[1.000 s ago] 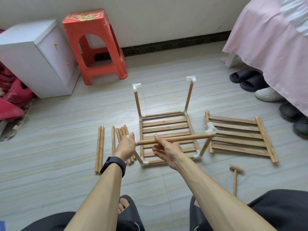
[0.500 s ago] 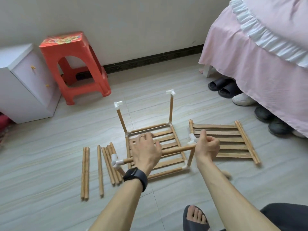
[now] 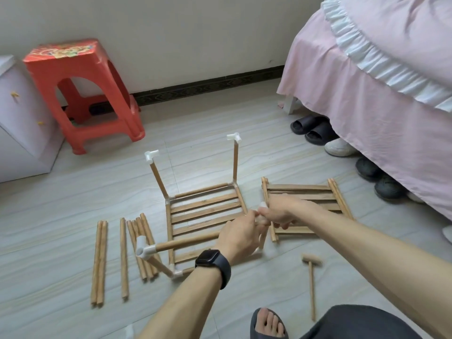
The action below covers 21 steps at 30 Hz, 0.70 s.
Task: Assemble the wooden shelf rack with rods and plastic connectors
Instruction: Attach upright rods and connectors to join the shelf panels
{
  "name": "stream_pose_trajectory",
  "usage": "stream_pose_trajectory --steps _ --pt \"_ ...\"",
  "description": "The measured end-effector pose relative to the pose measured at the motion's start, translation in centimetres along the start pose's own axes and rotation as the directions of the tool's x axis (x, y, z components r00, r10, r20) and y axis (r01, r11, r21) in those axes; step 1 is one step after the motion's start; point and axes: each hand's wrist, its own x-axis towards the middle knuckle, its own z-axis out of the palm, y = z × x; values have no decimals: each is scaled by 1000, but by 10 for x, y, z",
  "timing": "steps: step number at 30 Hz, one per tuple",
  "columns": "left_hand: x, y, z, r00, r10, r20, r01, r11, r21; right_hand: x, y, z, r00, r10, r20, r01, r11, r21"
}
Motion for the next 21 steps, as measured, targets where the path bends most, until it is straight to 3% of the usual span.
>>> stream_pose_trajectory --steps 2,5,7,10,12,21 --pt "0 -3 2 999 34 -42 -32 998 46 2 14 20 999 -47 20 37 936 351" --pt "2 -11 3 997 55 -56 -49 994 99 2 23 60 996 -51 -71 87 642 762" --pt "3 -16 3 996 56 -74 -47 993 110 4 22 82 992 -32 -123 124 474 872" --pt "3 -19 2 996 61 -65 -53 992 111 3 18 96 981 16 -192 175 348 921" --pt "4 -21 0 998 53 -35 -49 993 108 5 19 97 972 70 -226 194 311 930" --pt "5 -24 10 996 55 -65 -43 984 172 10 29 101 955 122 -272 208 383 900"
